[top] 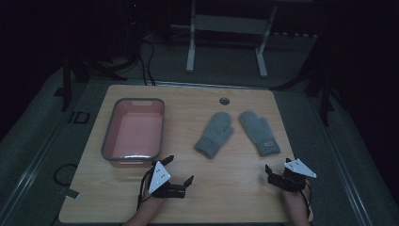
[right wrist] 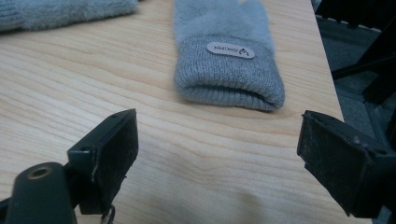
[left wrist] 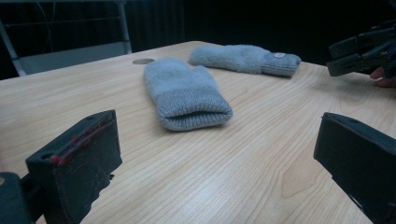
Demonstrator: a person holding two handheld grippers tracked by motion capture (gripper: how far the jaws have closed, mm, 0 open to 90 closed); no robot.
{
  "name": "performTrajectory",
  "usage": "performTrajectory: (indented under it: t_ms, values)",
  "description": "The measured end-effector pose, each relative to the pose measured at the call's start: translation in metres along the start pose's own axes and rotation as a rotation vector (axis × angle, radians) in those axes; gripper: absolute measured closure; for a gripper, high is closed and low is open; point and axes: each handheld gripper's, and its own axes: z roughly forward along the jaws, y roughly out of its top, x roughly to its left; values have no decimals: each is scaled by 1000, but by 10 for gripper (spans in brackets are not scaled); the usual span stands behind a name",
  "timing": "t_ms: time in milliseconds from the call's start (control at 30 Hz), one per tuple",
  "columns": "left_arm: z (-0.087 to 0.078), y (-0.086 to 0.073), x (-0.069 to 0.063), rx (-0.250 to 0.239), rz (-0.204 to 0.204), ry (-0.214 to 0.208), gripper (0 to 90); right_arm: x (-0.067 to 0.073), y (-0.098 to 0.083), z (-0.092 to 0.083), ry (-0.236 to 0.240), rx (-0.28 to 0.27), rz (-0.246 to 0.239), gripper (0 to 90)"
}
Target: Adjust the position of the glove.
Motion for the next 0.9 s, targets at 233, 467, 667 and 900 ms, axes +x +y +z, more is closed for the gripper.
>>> performTrajectory:
  t_ms: [233, 467, 667, 900]
  values:
    - [0, 0, 0, -5, -8, 11, 9, 1, 7, -2, 51, 88, 18, 133]
    - [-1, 0, -1, -8, 7, 25, 9, -1, 21, -2, 116, 112, -7, 137]
    - [-1, 0, -3, -7, 24, 22, 9, 4, 32, -1, 116, 113, -24, 137]
    - [-1, 0, -2, -10, 13, 23, 9, 9, 48, 4, 166, 158, -22, 136]
